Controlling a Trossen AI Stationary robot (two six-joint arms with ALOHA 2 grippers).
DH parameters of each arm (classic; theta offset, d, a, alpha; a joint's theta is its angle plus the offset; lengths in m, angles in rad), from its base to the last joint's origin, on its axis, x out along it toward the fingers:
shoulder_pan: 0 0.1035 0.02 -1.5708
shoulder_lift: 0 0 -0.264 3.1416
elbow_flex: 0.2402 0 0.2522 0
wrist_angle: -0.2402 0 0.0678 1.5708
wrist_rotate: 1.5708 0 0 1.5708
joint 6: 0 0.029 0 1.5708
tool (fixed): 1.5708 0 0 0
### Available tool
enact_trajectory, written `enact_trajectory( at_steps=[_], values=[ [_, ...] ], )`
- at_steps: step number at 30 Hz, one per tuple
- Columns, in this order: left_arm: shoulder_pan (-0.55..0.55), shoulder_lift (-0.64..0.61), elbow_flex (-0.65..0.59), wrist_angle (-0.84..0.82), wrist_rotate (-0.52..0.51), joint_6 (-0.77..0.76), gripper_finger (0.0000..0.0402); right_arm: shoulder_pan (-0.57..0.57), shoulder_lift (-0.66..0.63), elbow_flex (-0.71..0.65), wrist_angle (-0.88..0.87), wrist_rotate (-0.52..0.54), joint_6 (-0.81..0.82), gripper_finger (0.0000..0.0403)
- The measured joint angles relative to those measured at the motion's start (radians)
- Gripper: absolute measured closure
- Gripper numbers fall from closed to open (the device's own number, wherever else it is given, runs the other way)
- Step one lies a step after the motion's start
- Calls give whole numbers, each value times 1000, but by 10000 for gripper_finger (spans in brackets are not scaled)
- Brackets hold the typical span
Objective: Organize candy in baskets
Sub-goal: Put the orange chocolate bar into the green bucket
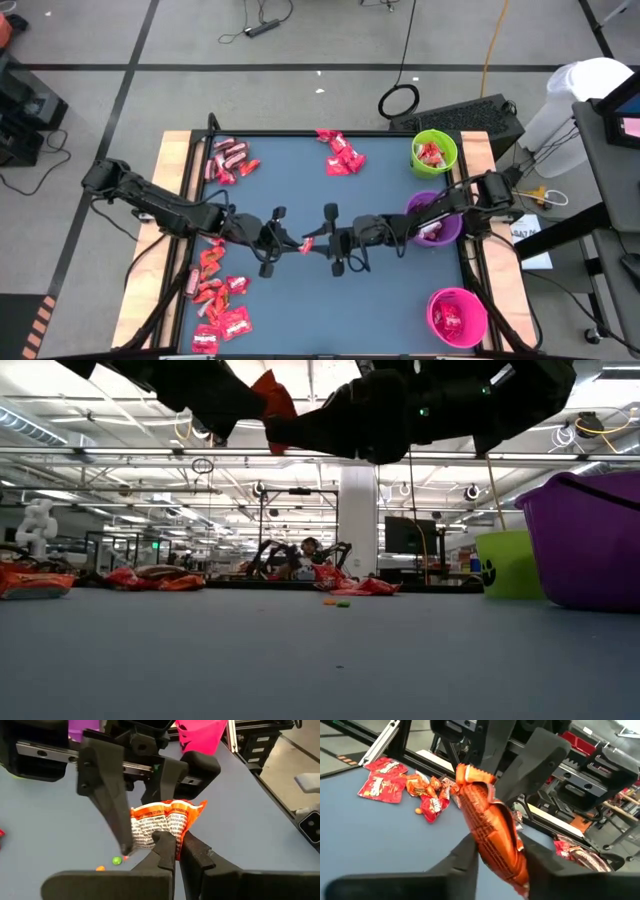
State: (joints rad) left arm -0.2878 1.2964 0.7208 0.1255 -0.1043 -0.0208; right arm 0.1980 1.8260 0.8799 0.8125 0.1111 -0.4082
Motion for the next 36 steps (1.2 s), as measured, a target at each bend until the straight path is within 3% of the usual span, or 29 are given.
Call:
enact_trajectory(
  at_steps=[4, 7, 12, 16, 23, 28, 36],
  values=[
    [0, 0, 0, 3, 0, 0, 388, 0, 0, 0, -4, -1, -8, 354],
    [4, -2, 0, 17, 0, -24, 373, 0, -2, 0, -3, 13, -7, 364],
    [7, -4, 0, 2, -8, -11, 305, 1, -3, 0, -16, 42, 2, 352],
    [7, -13, 1, -111, -38, 4, 258, 1, -44, 0, -123, 87, 52, 357],
    [8, -11, 0, -222, -218, -20, 243, 1, -235, 0, -460, 216, 209, 355],
    [9, 5, -19, -177, -232, -25, 243, -19, -393, 0, -704, 303, 304, 350],
    [11, 71, -53, -74, -238, -24, 242, -81, -645, 0, -1068, 308, 473, 349]
  ],
)
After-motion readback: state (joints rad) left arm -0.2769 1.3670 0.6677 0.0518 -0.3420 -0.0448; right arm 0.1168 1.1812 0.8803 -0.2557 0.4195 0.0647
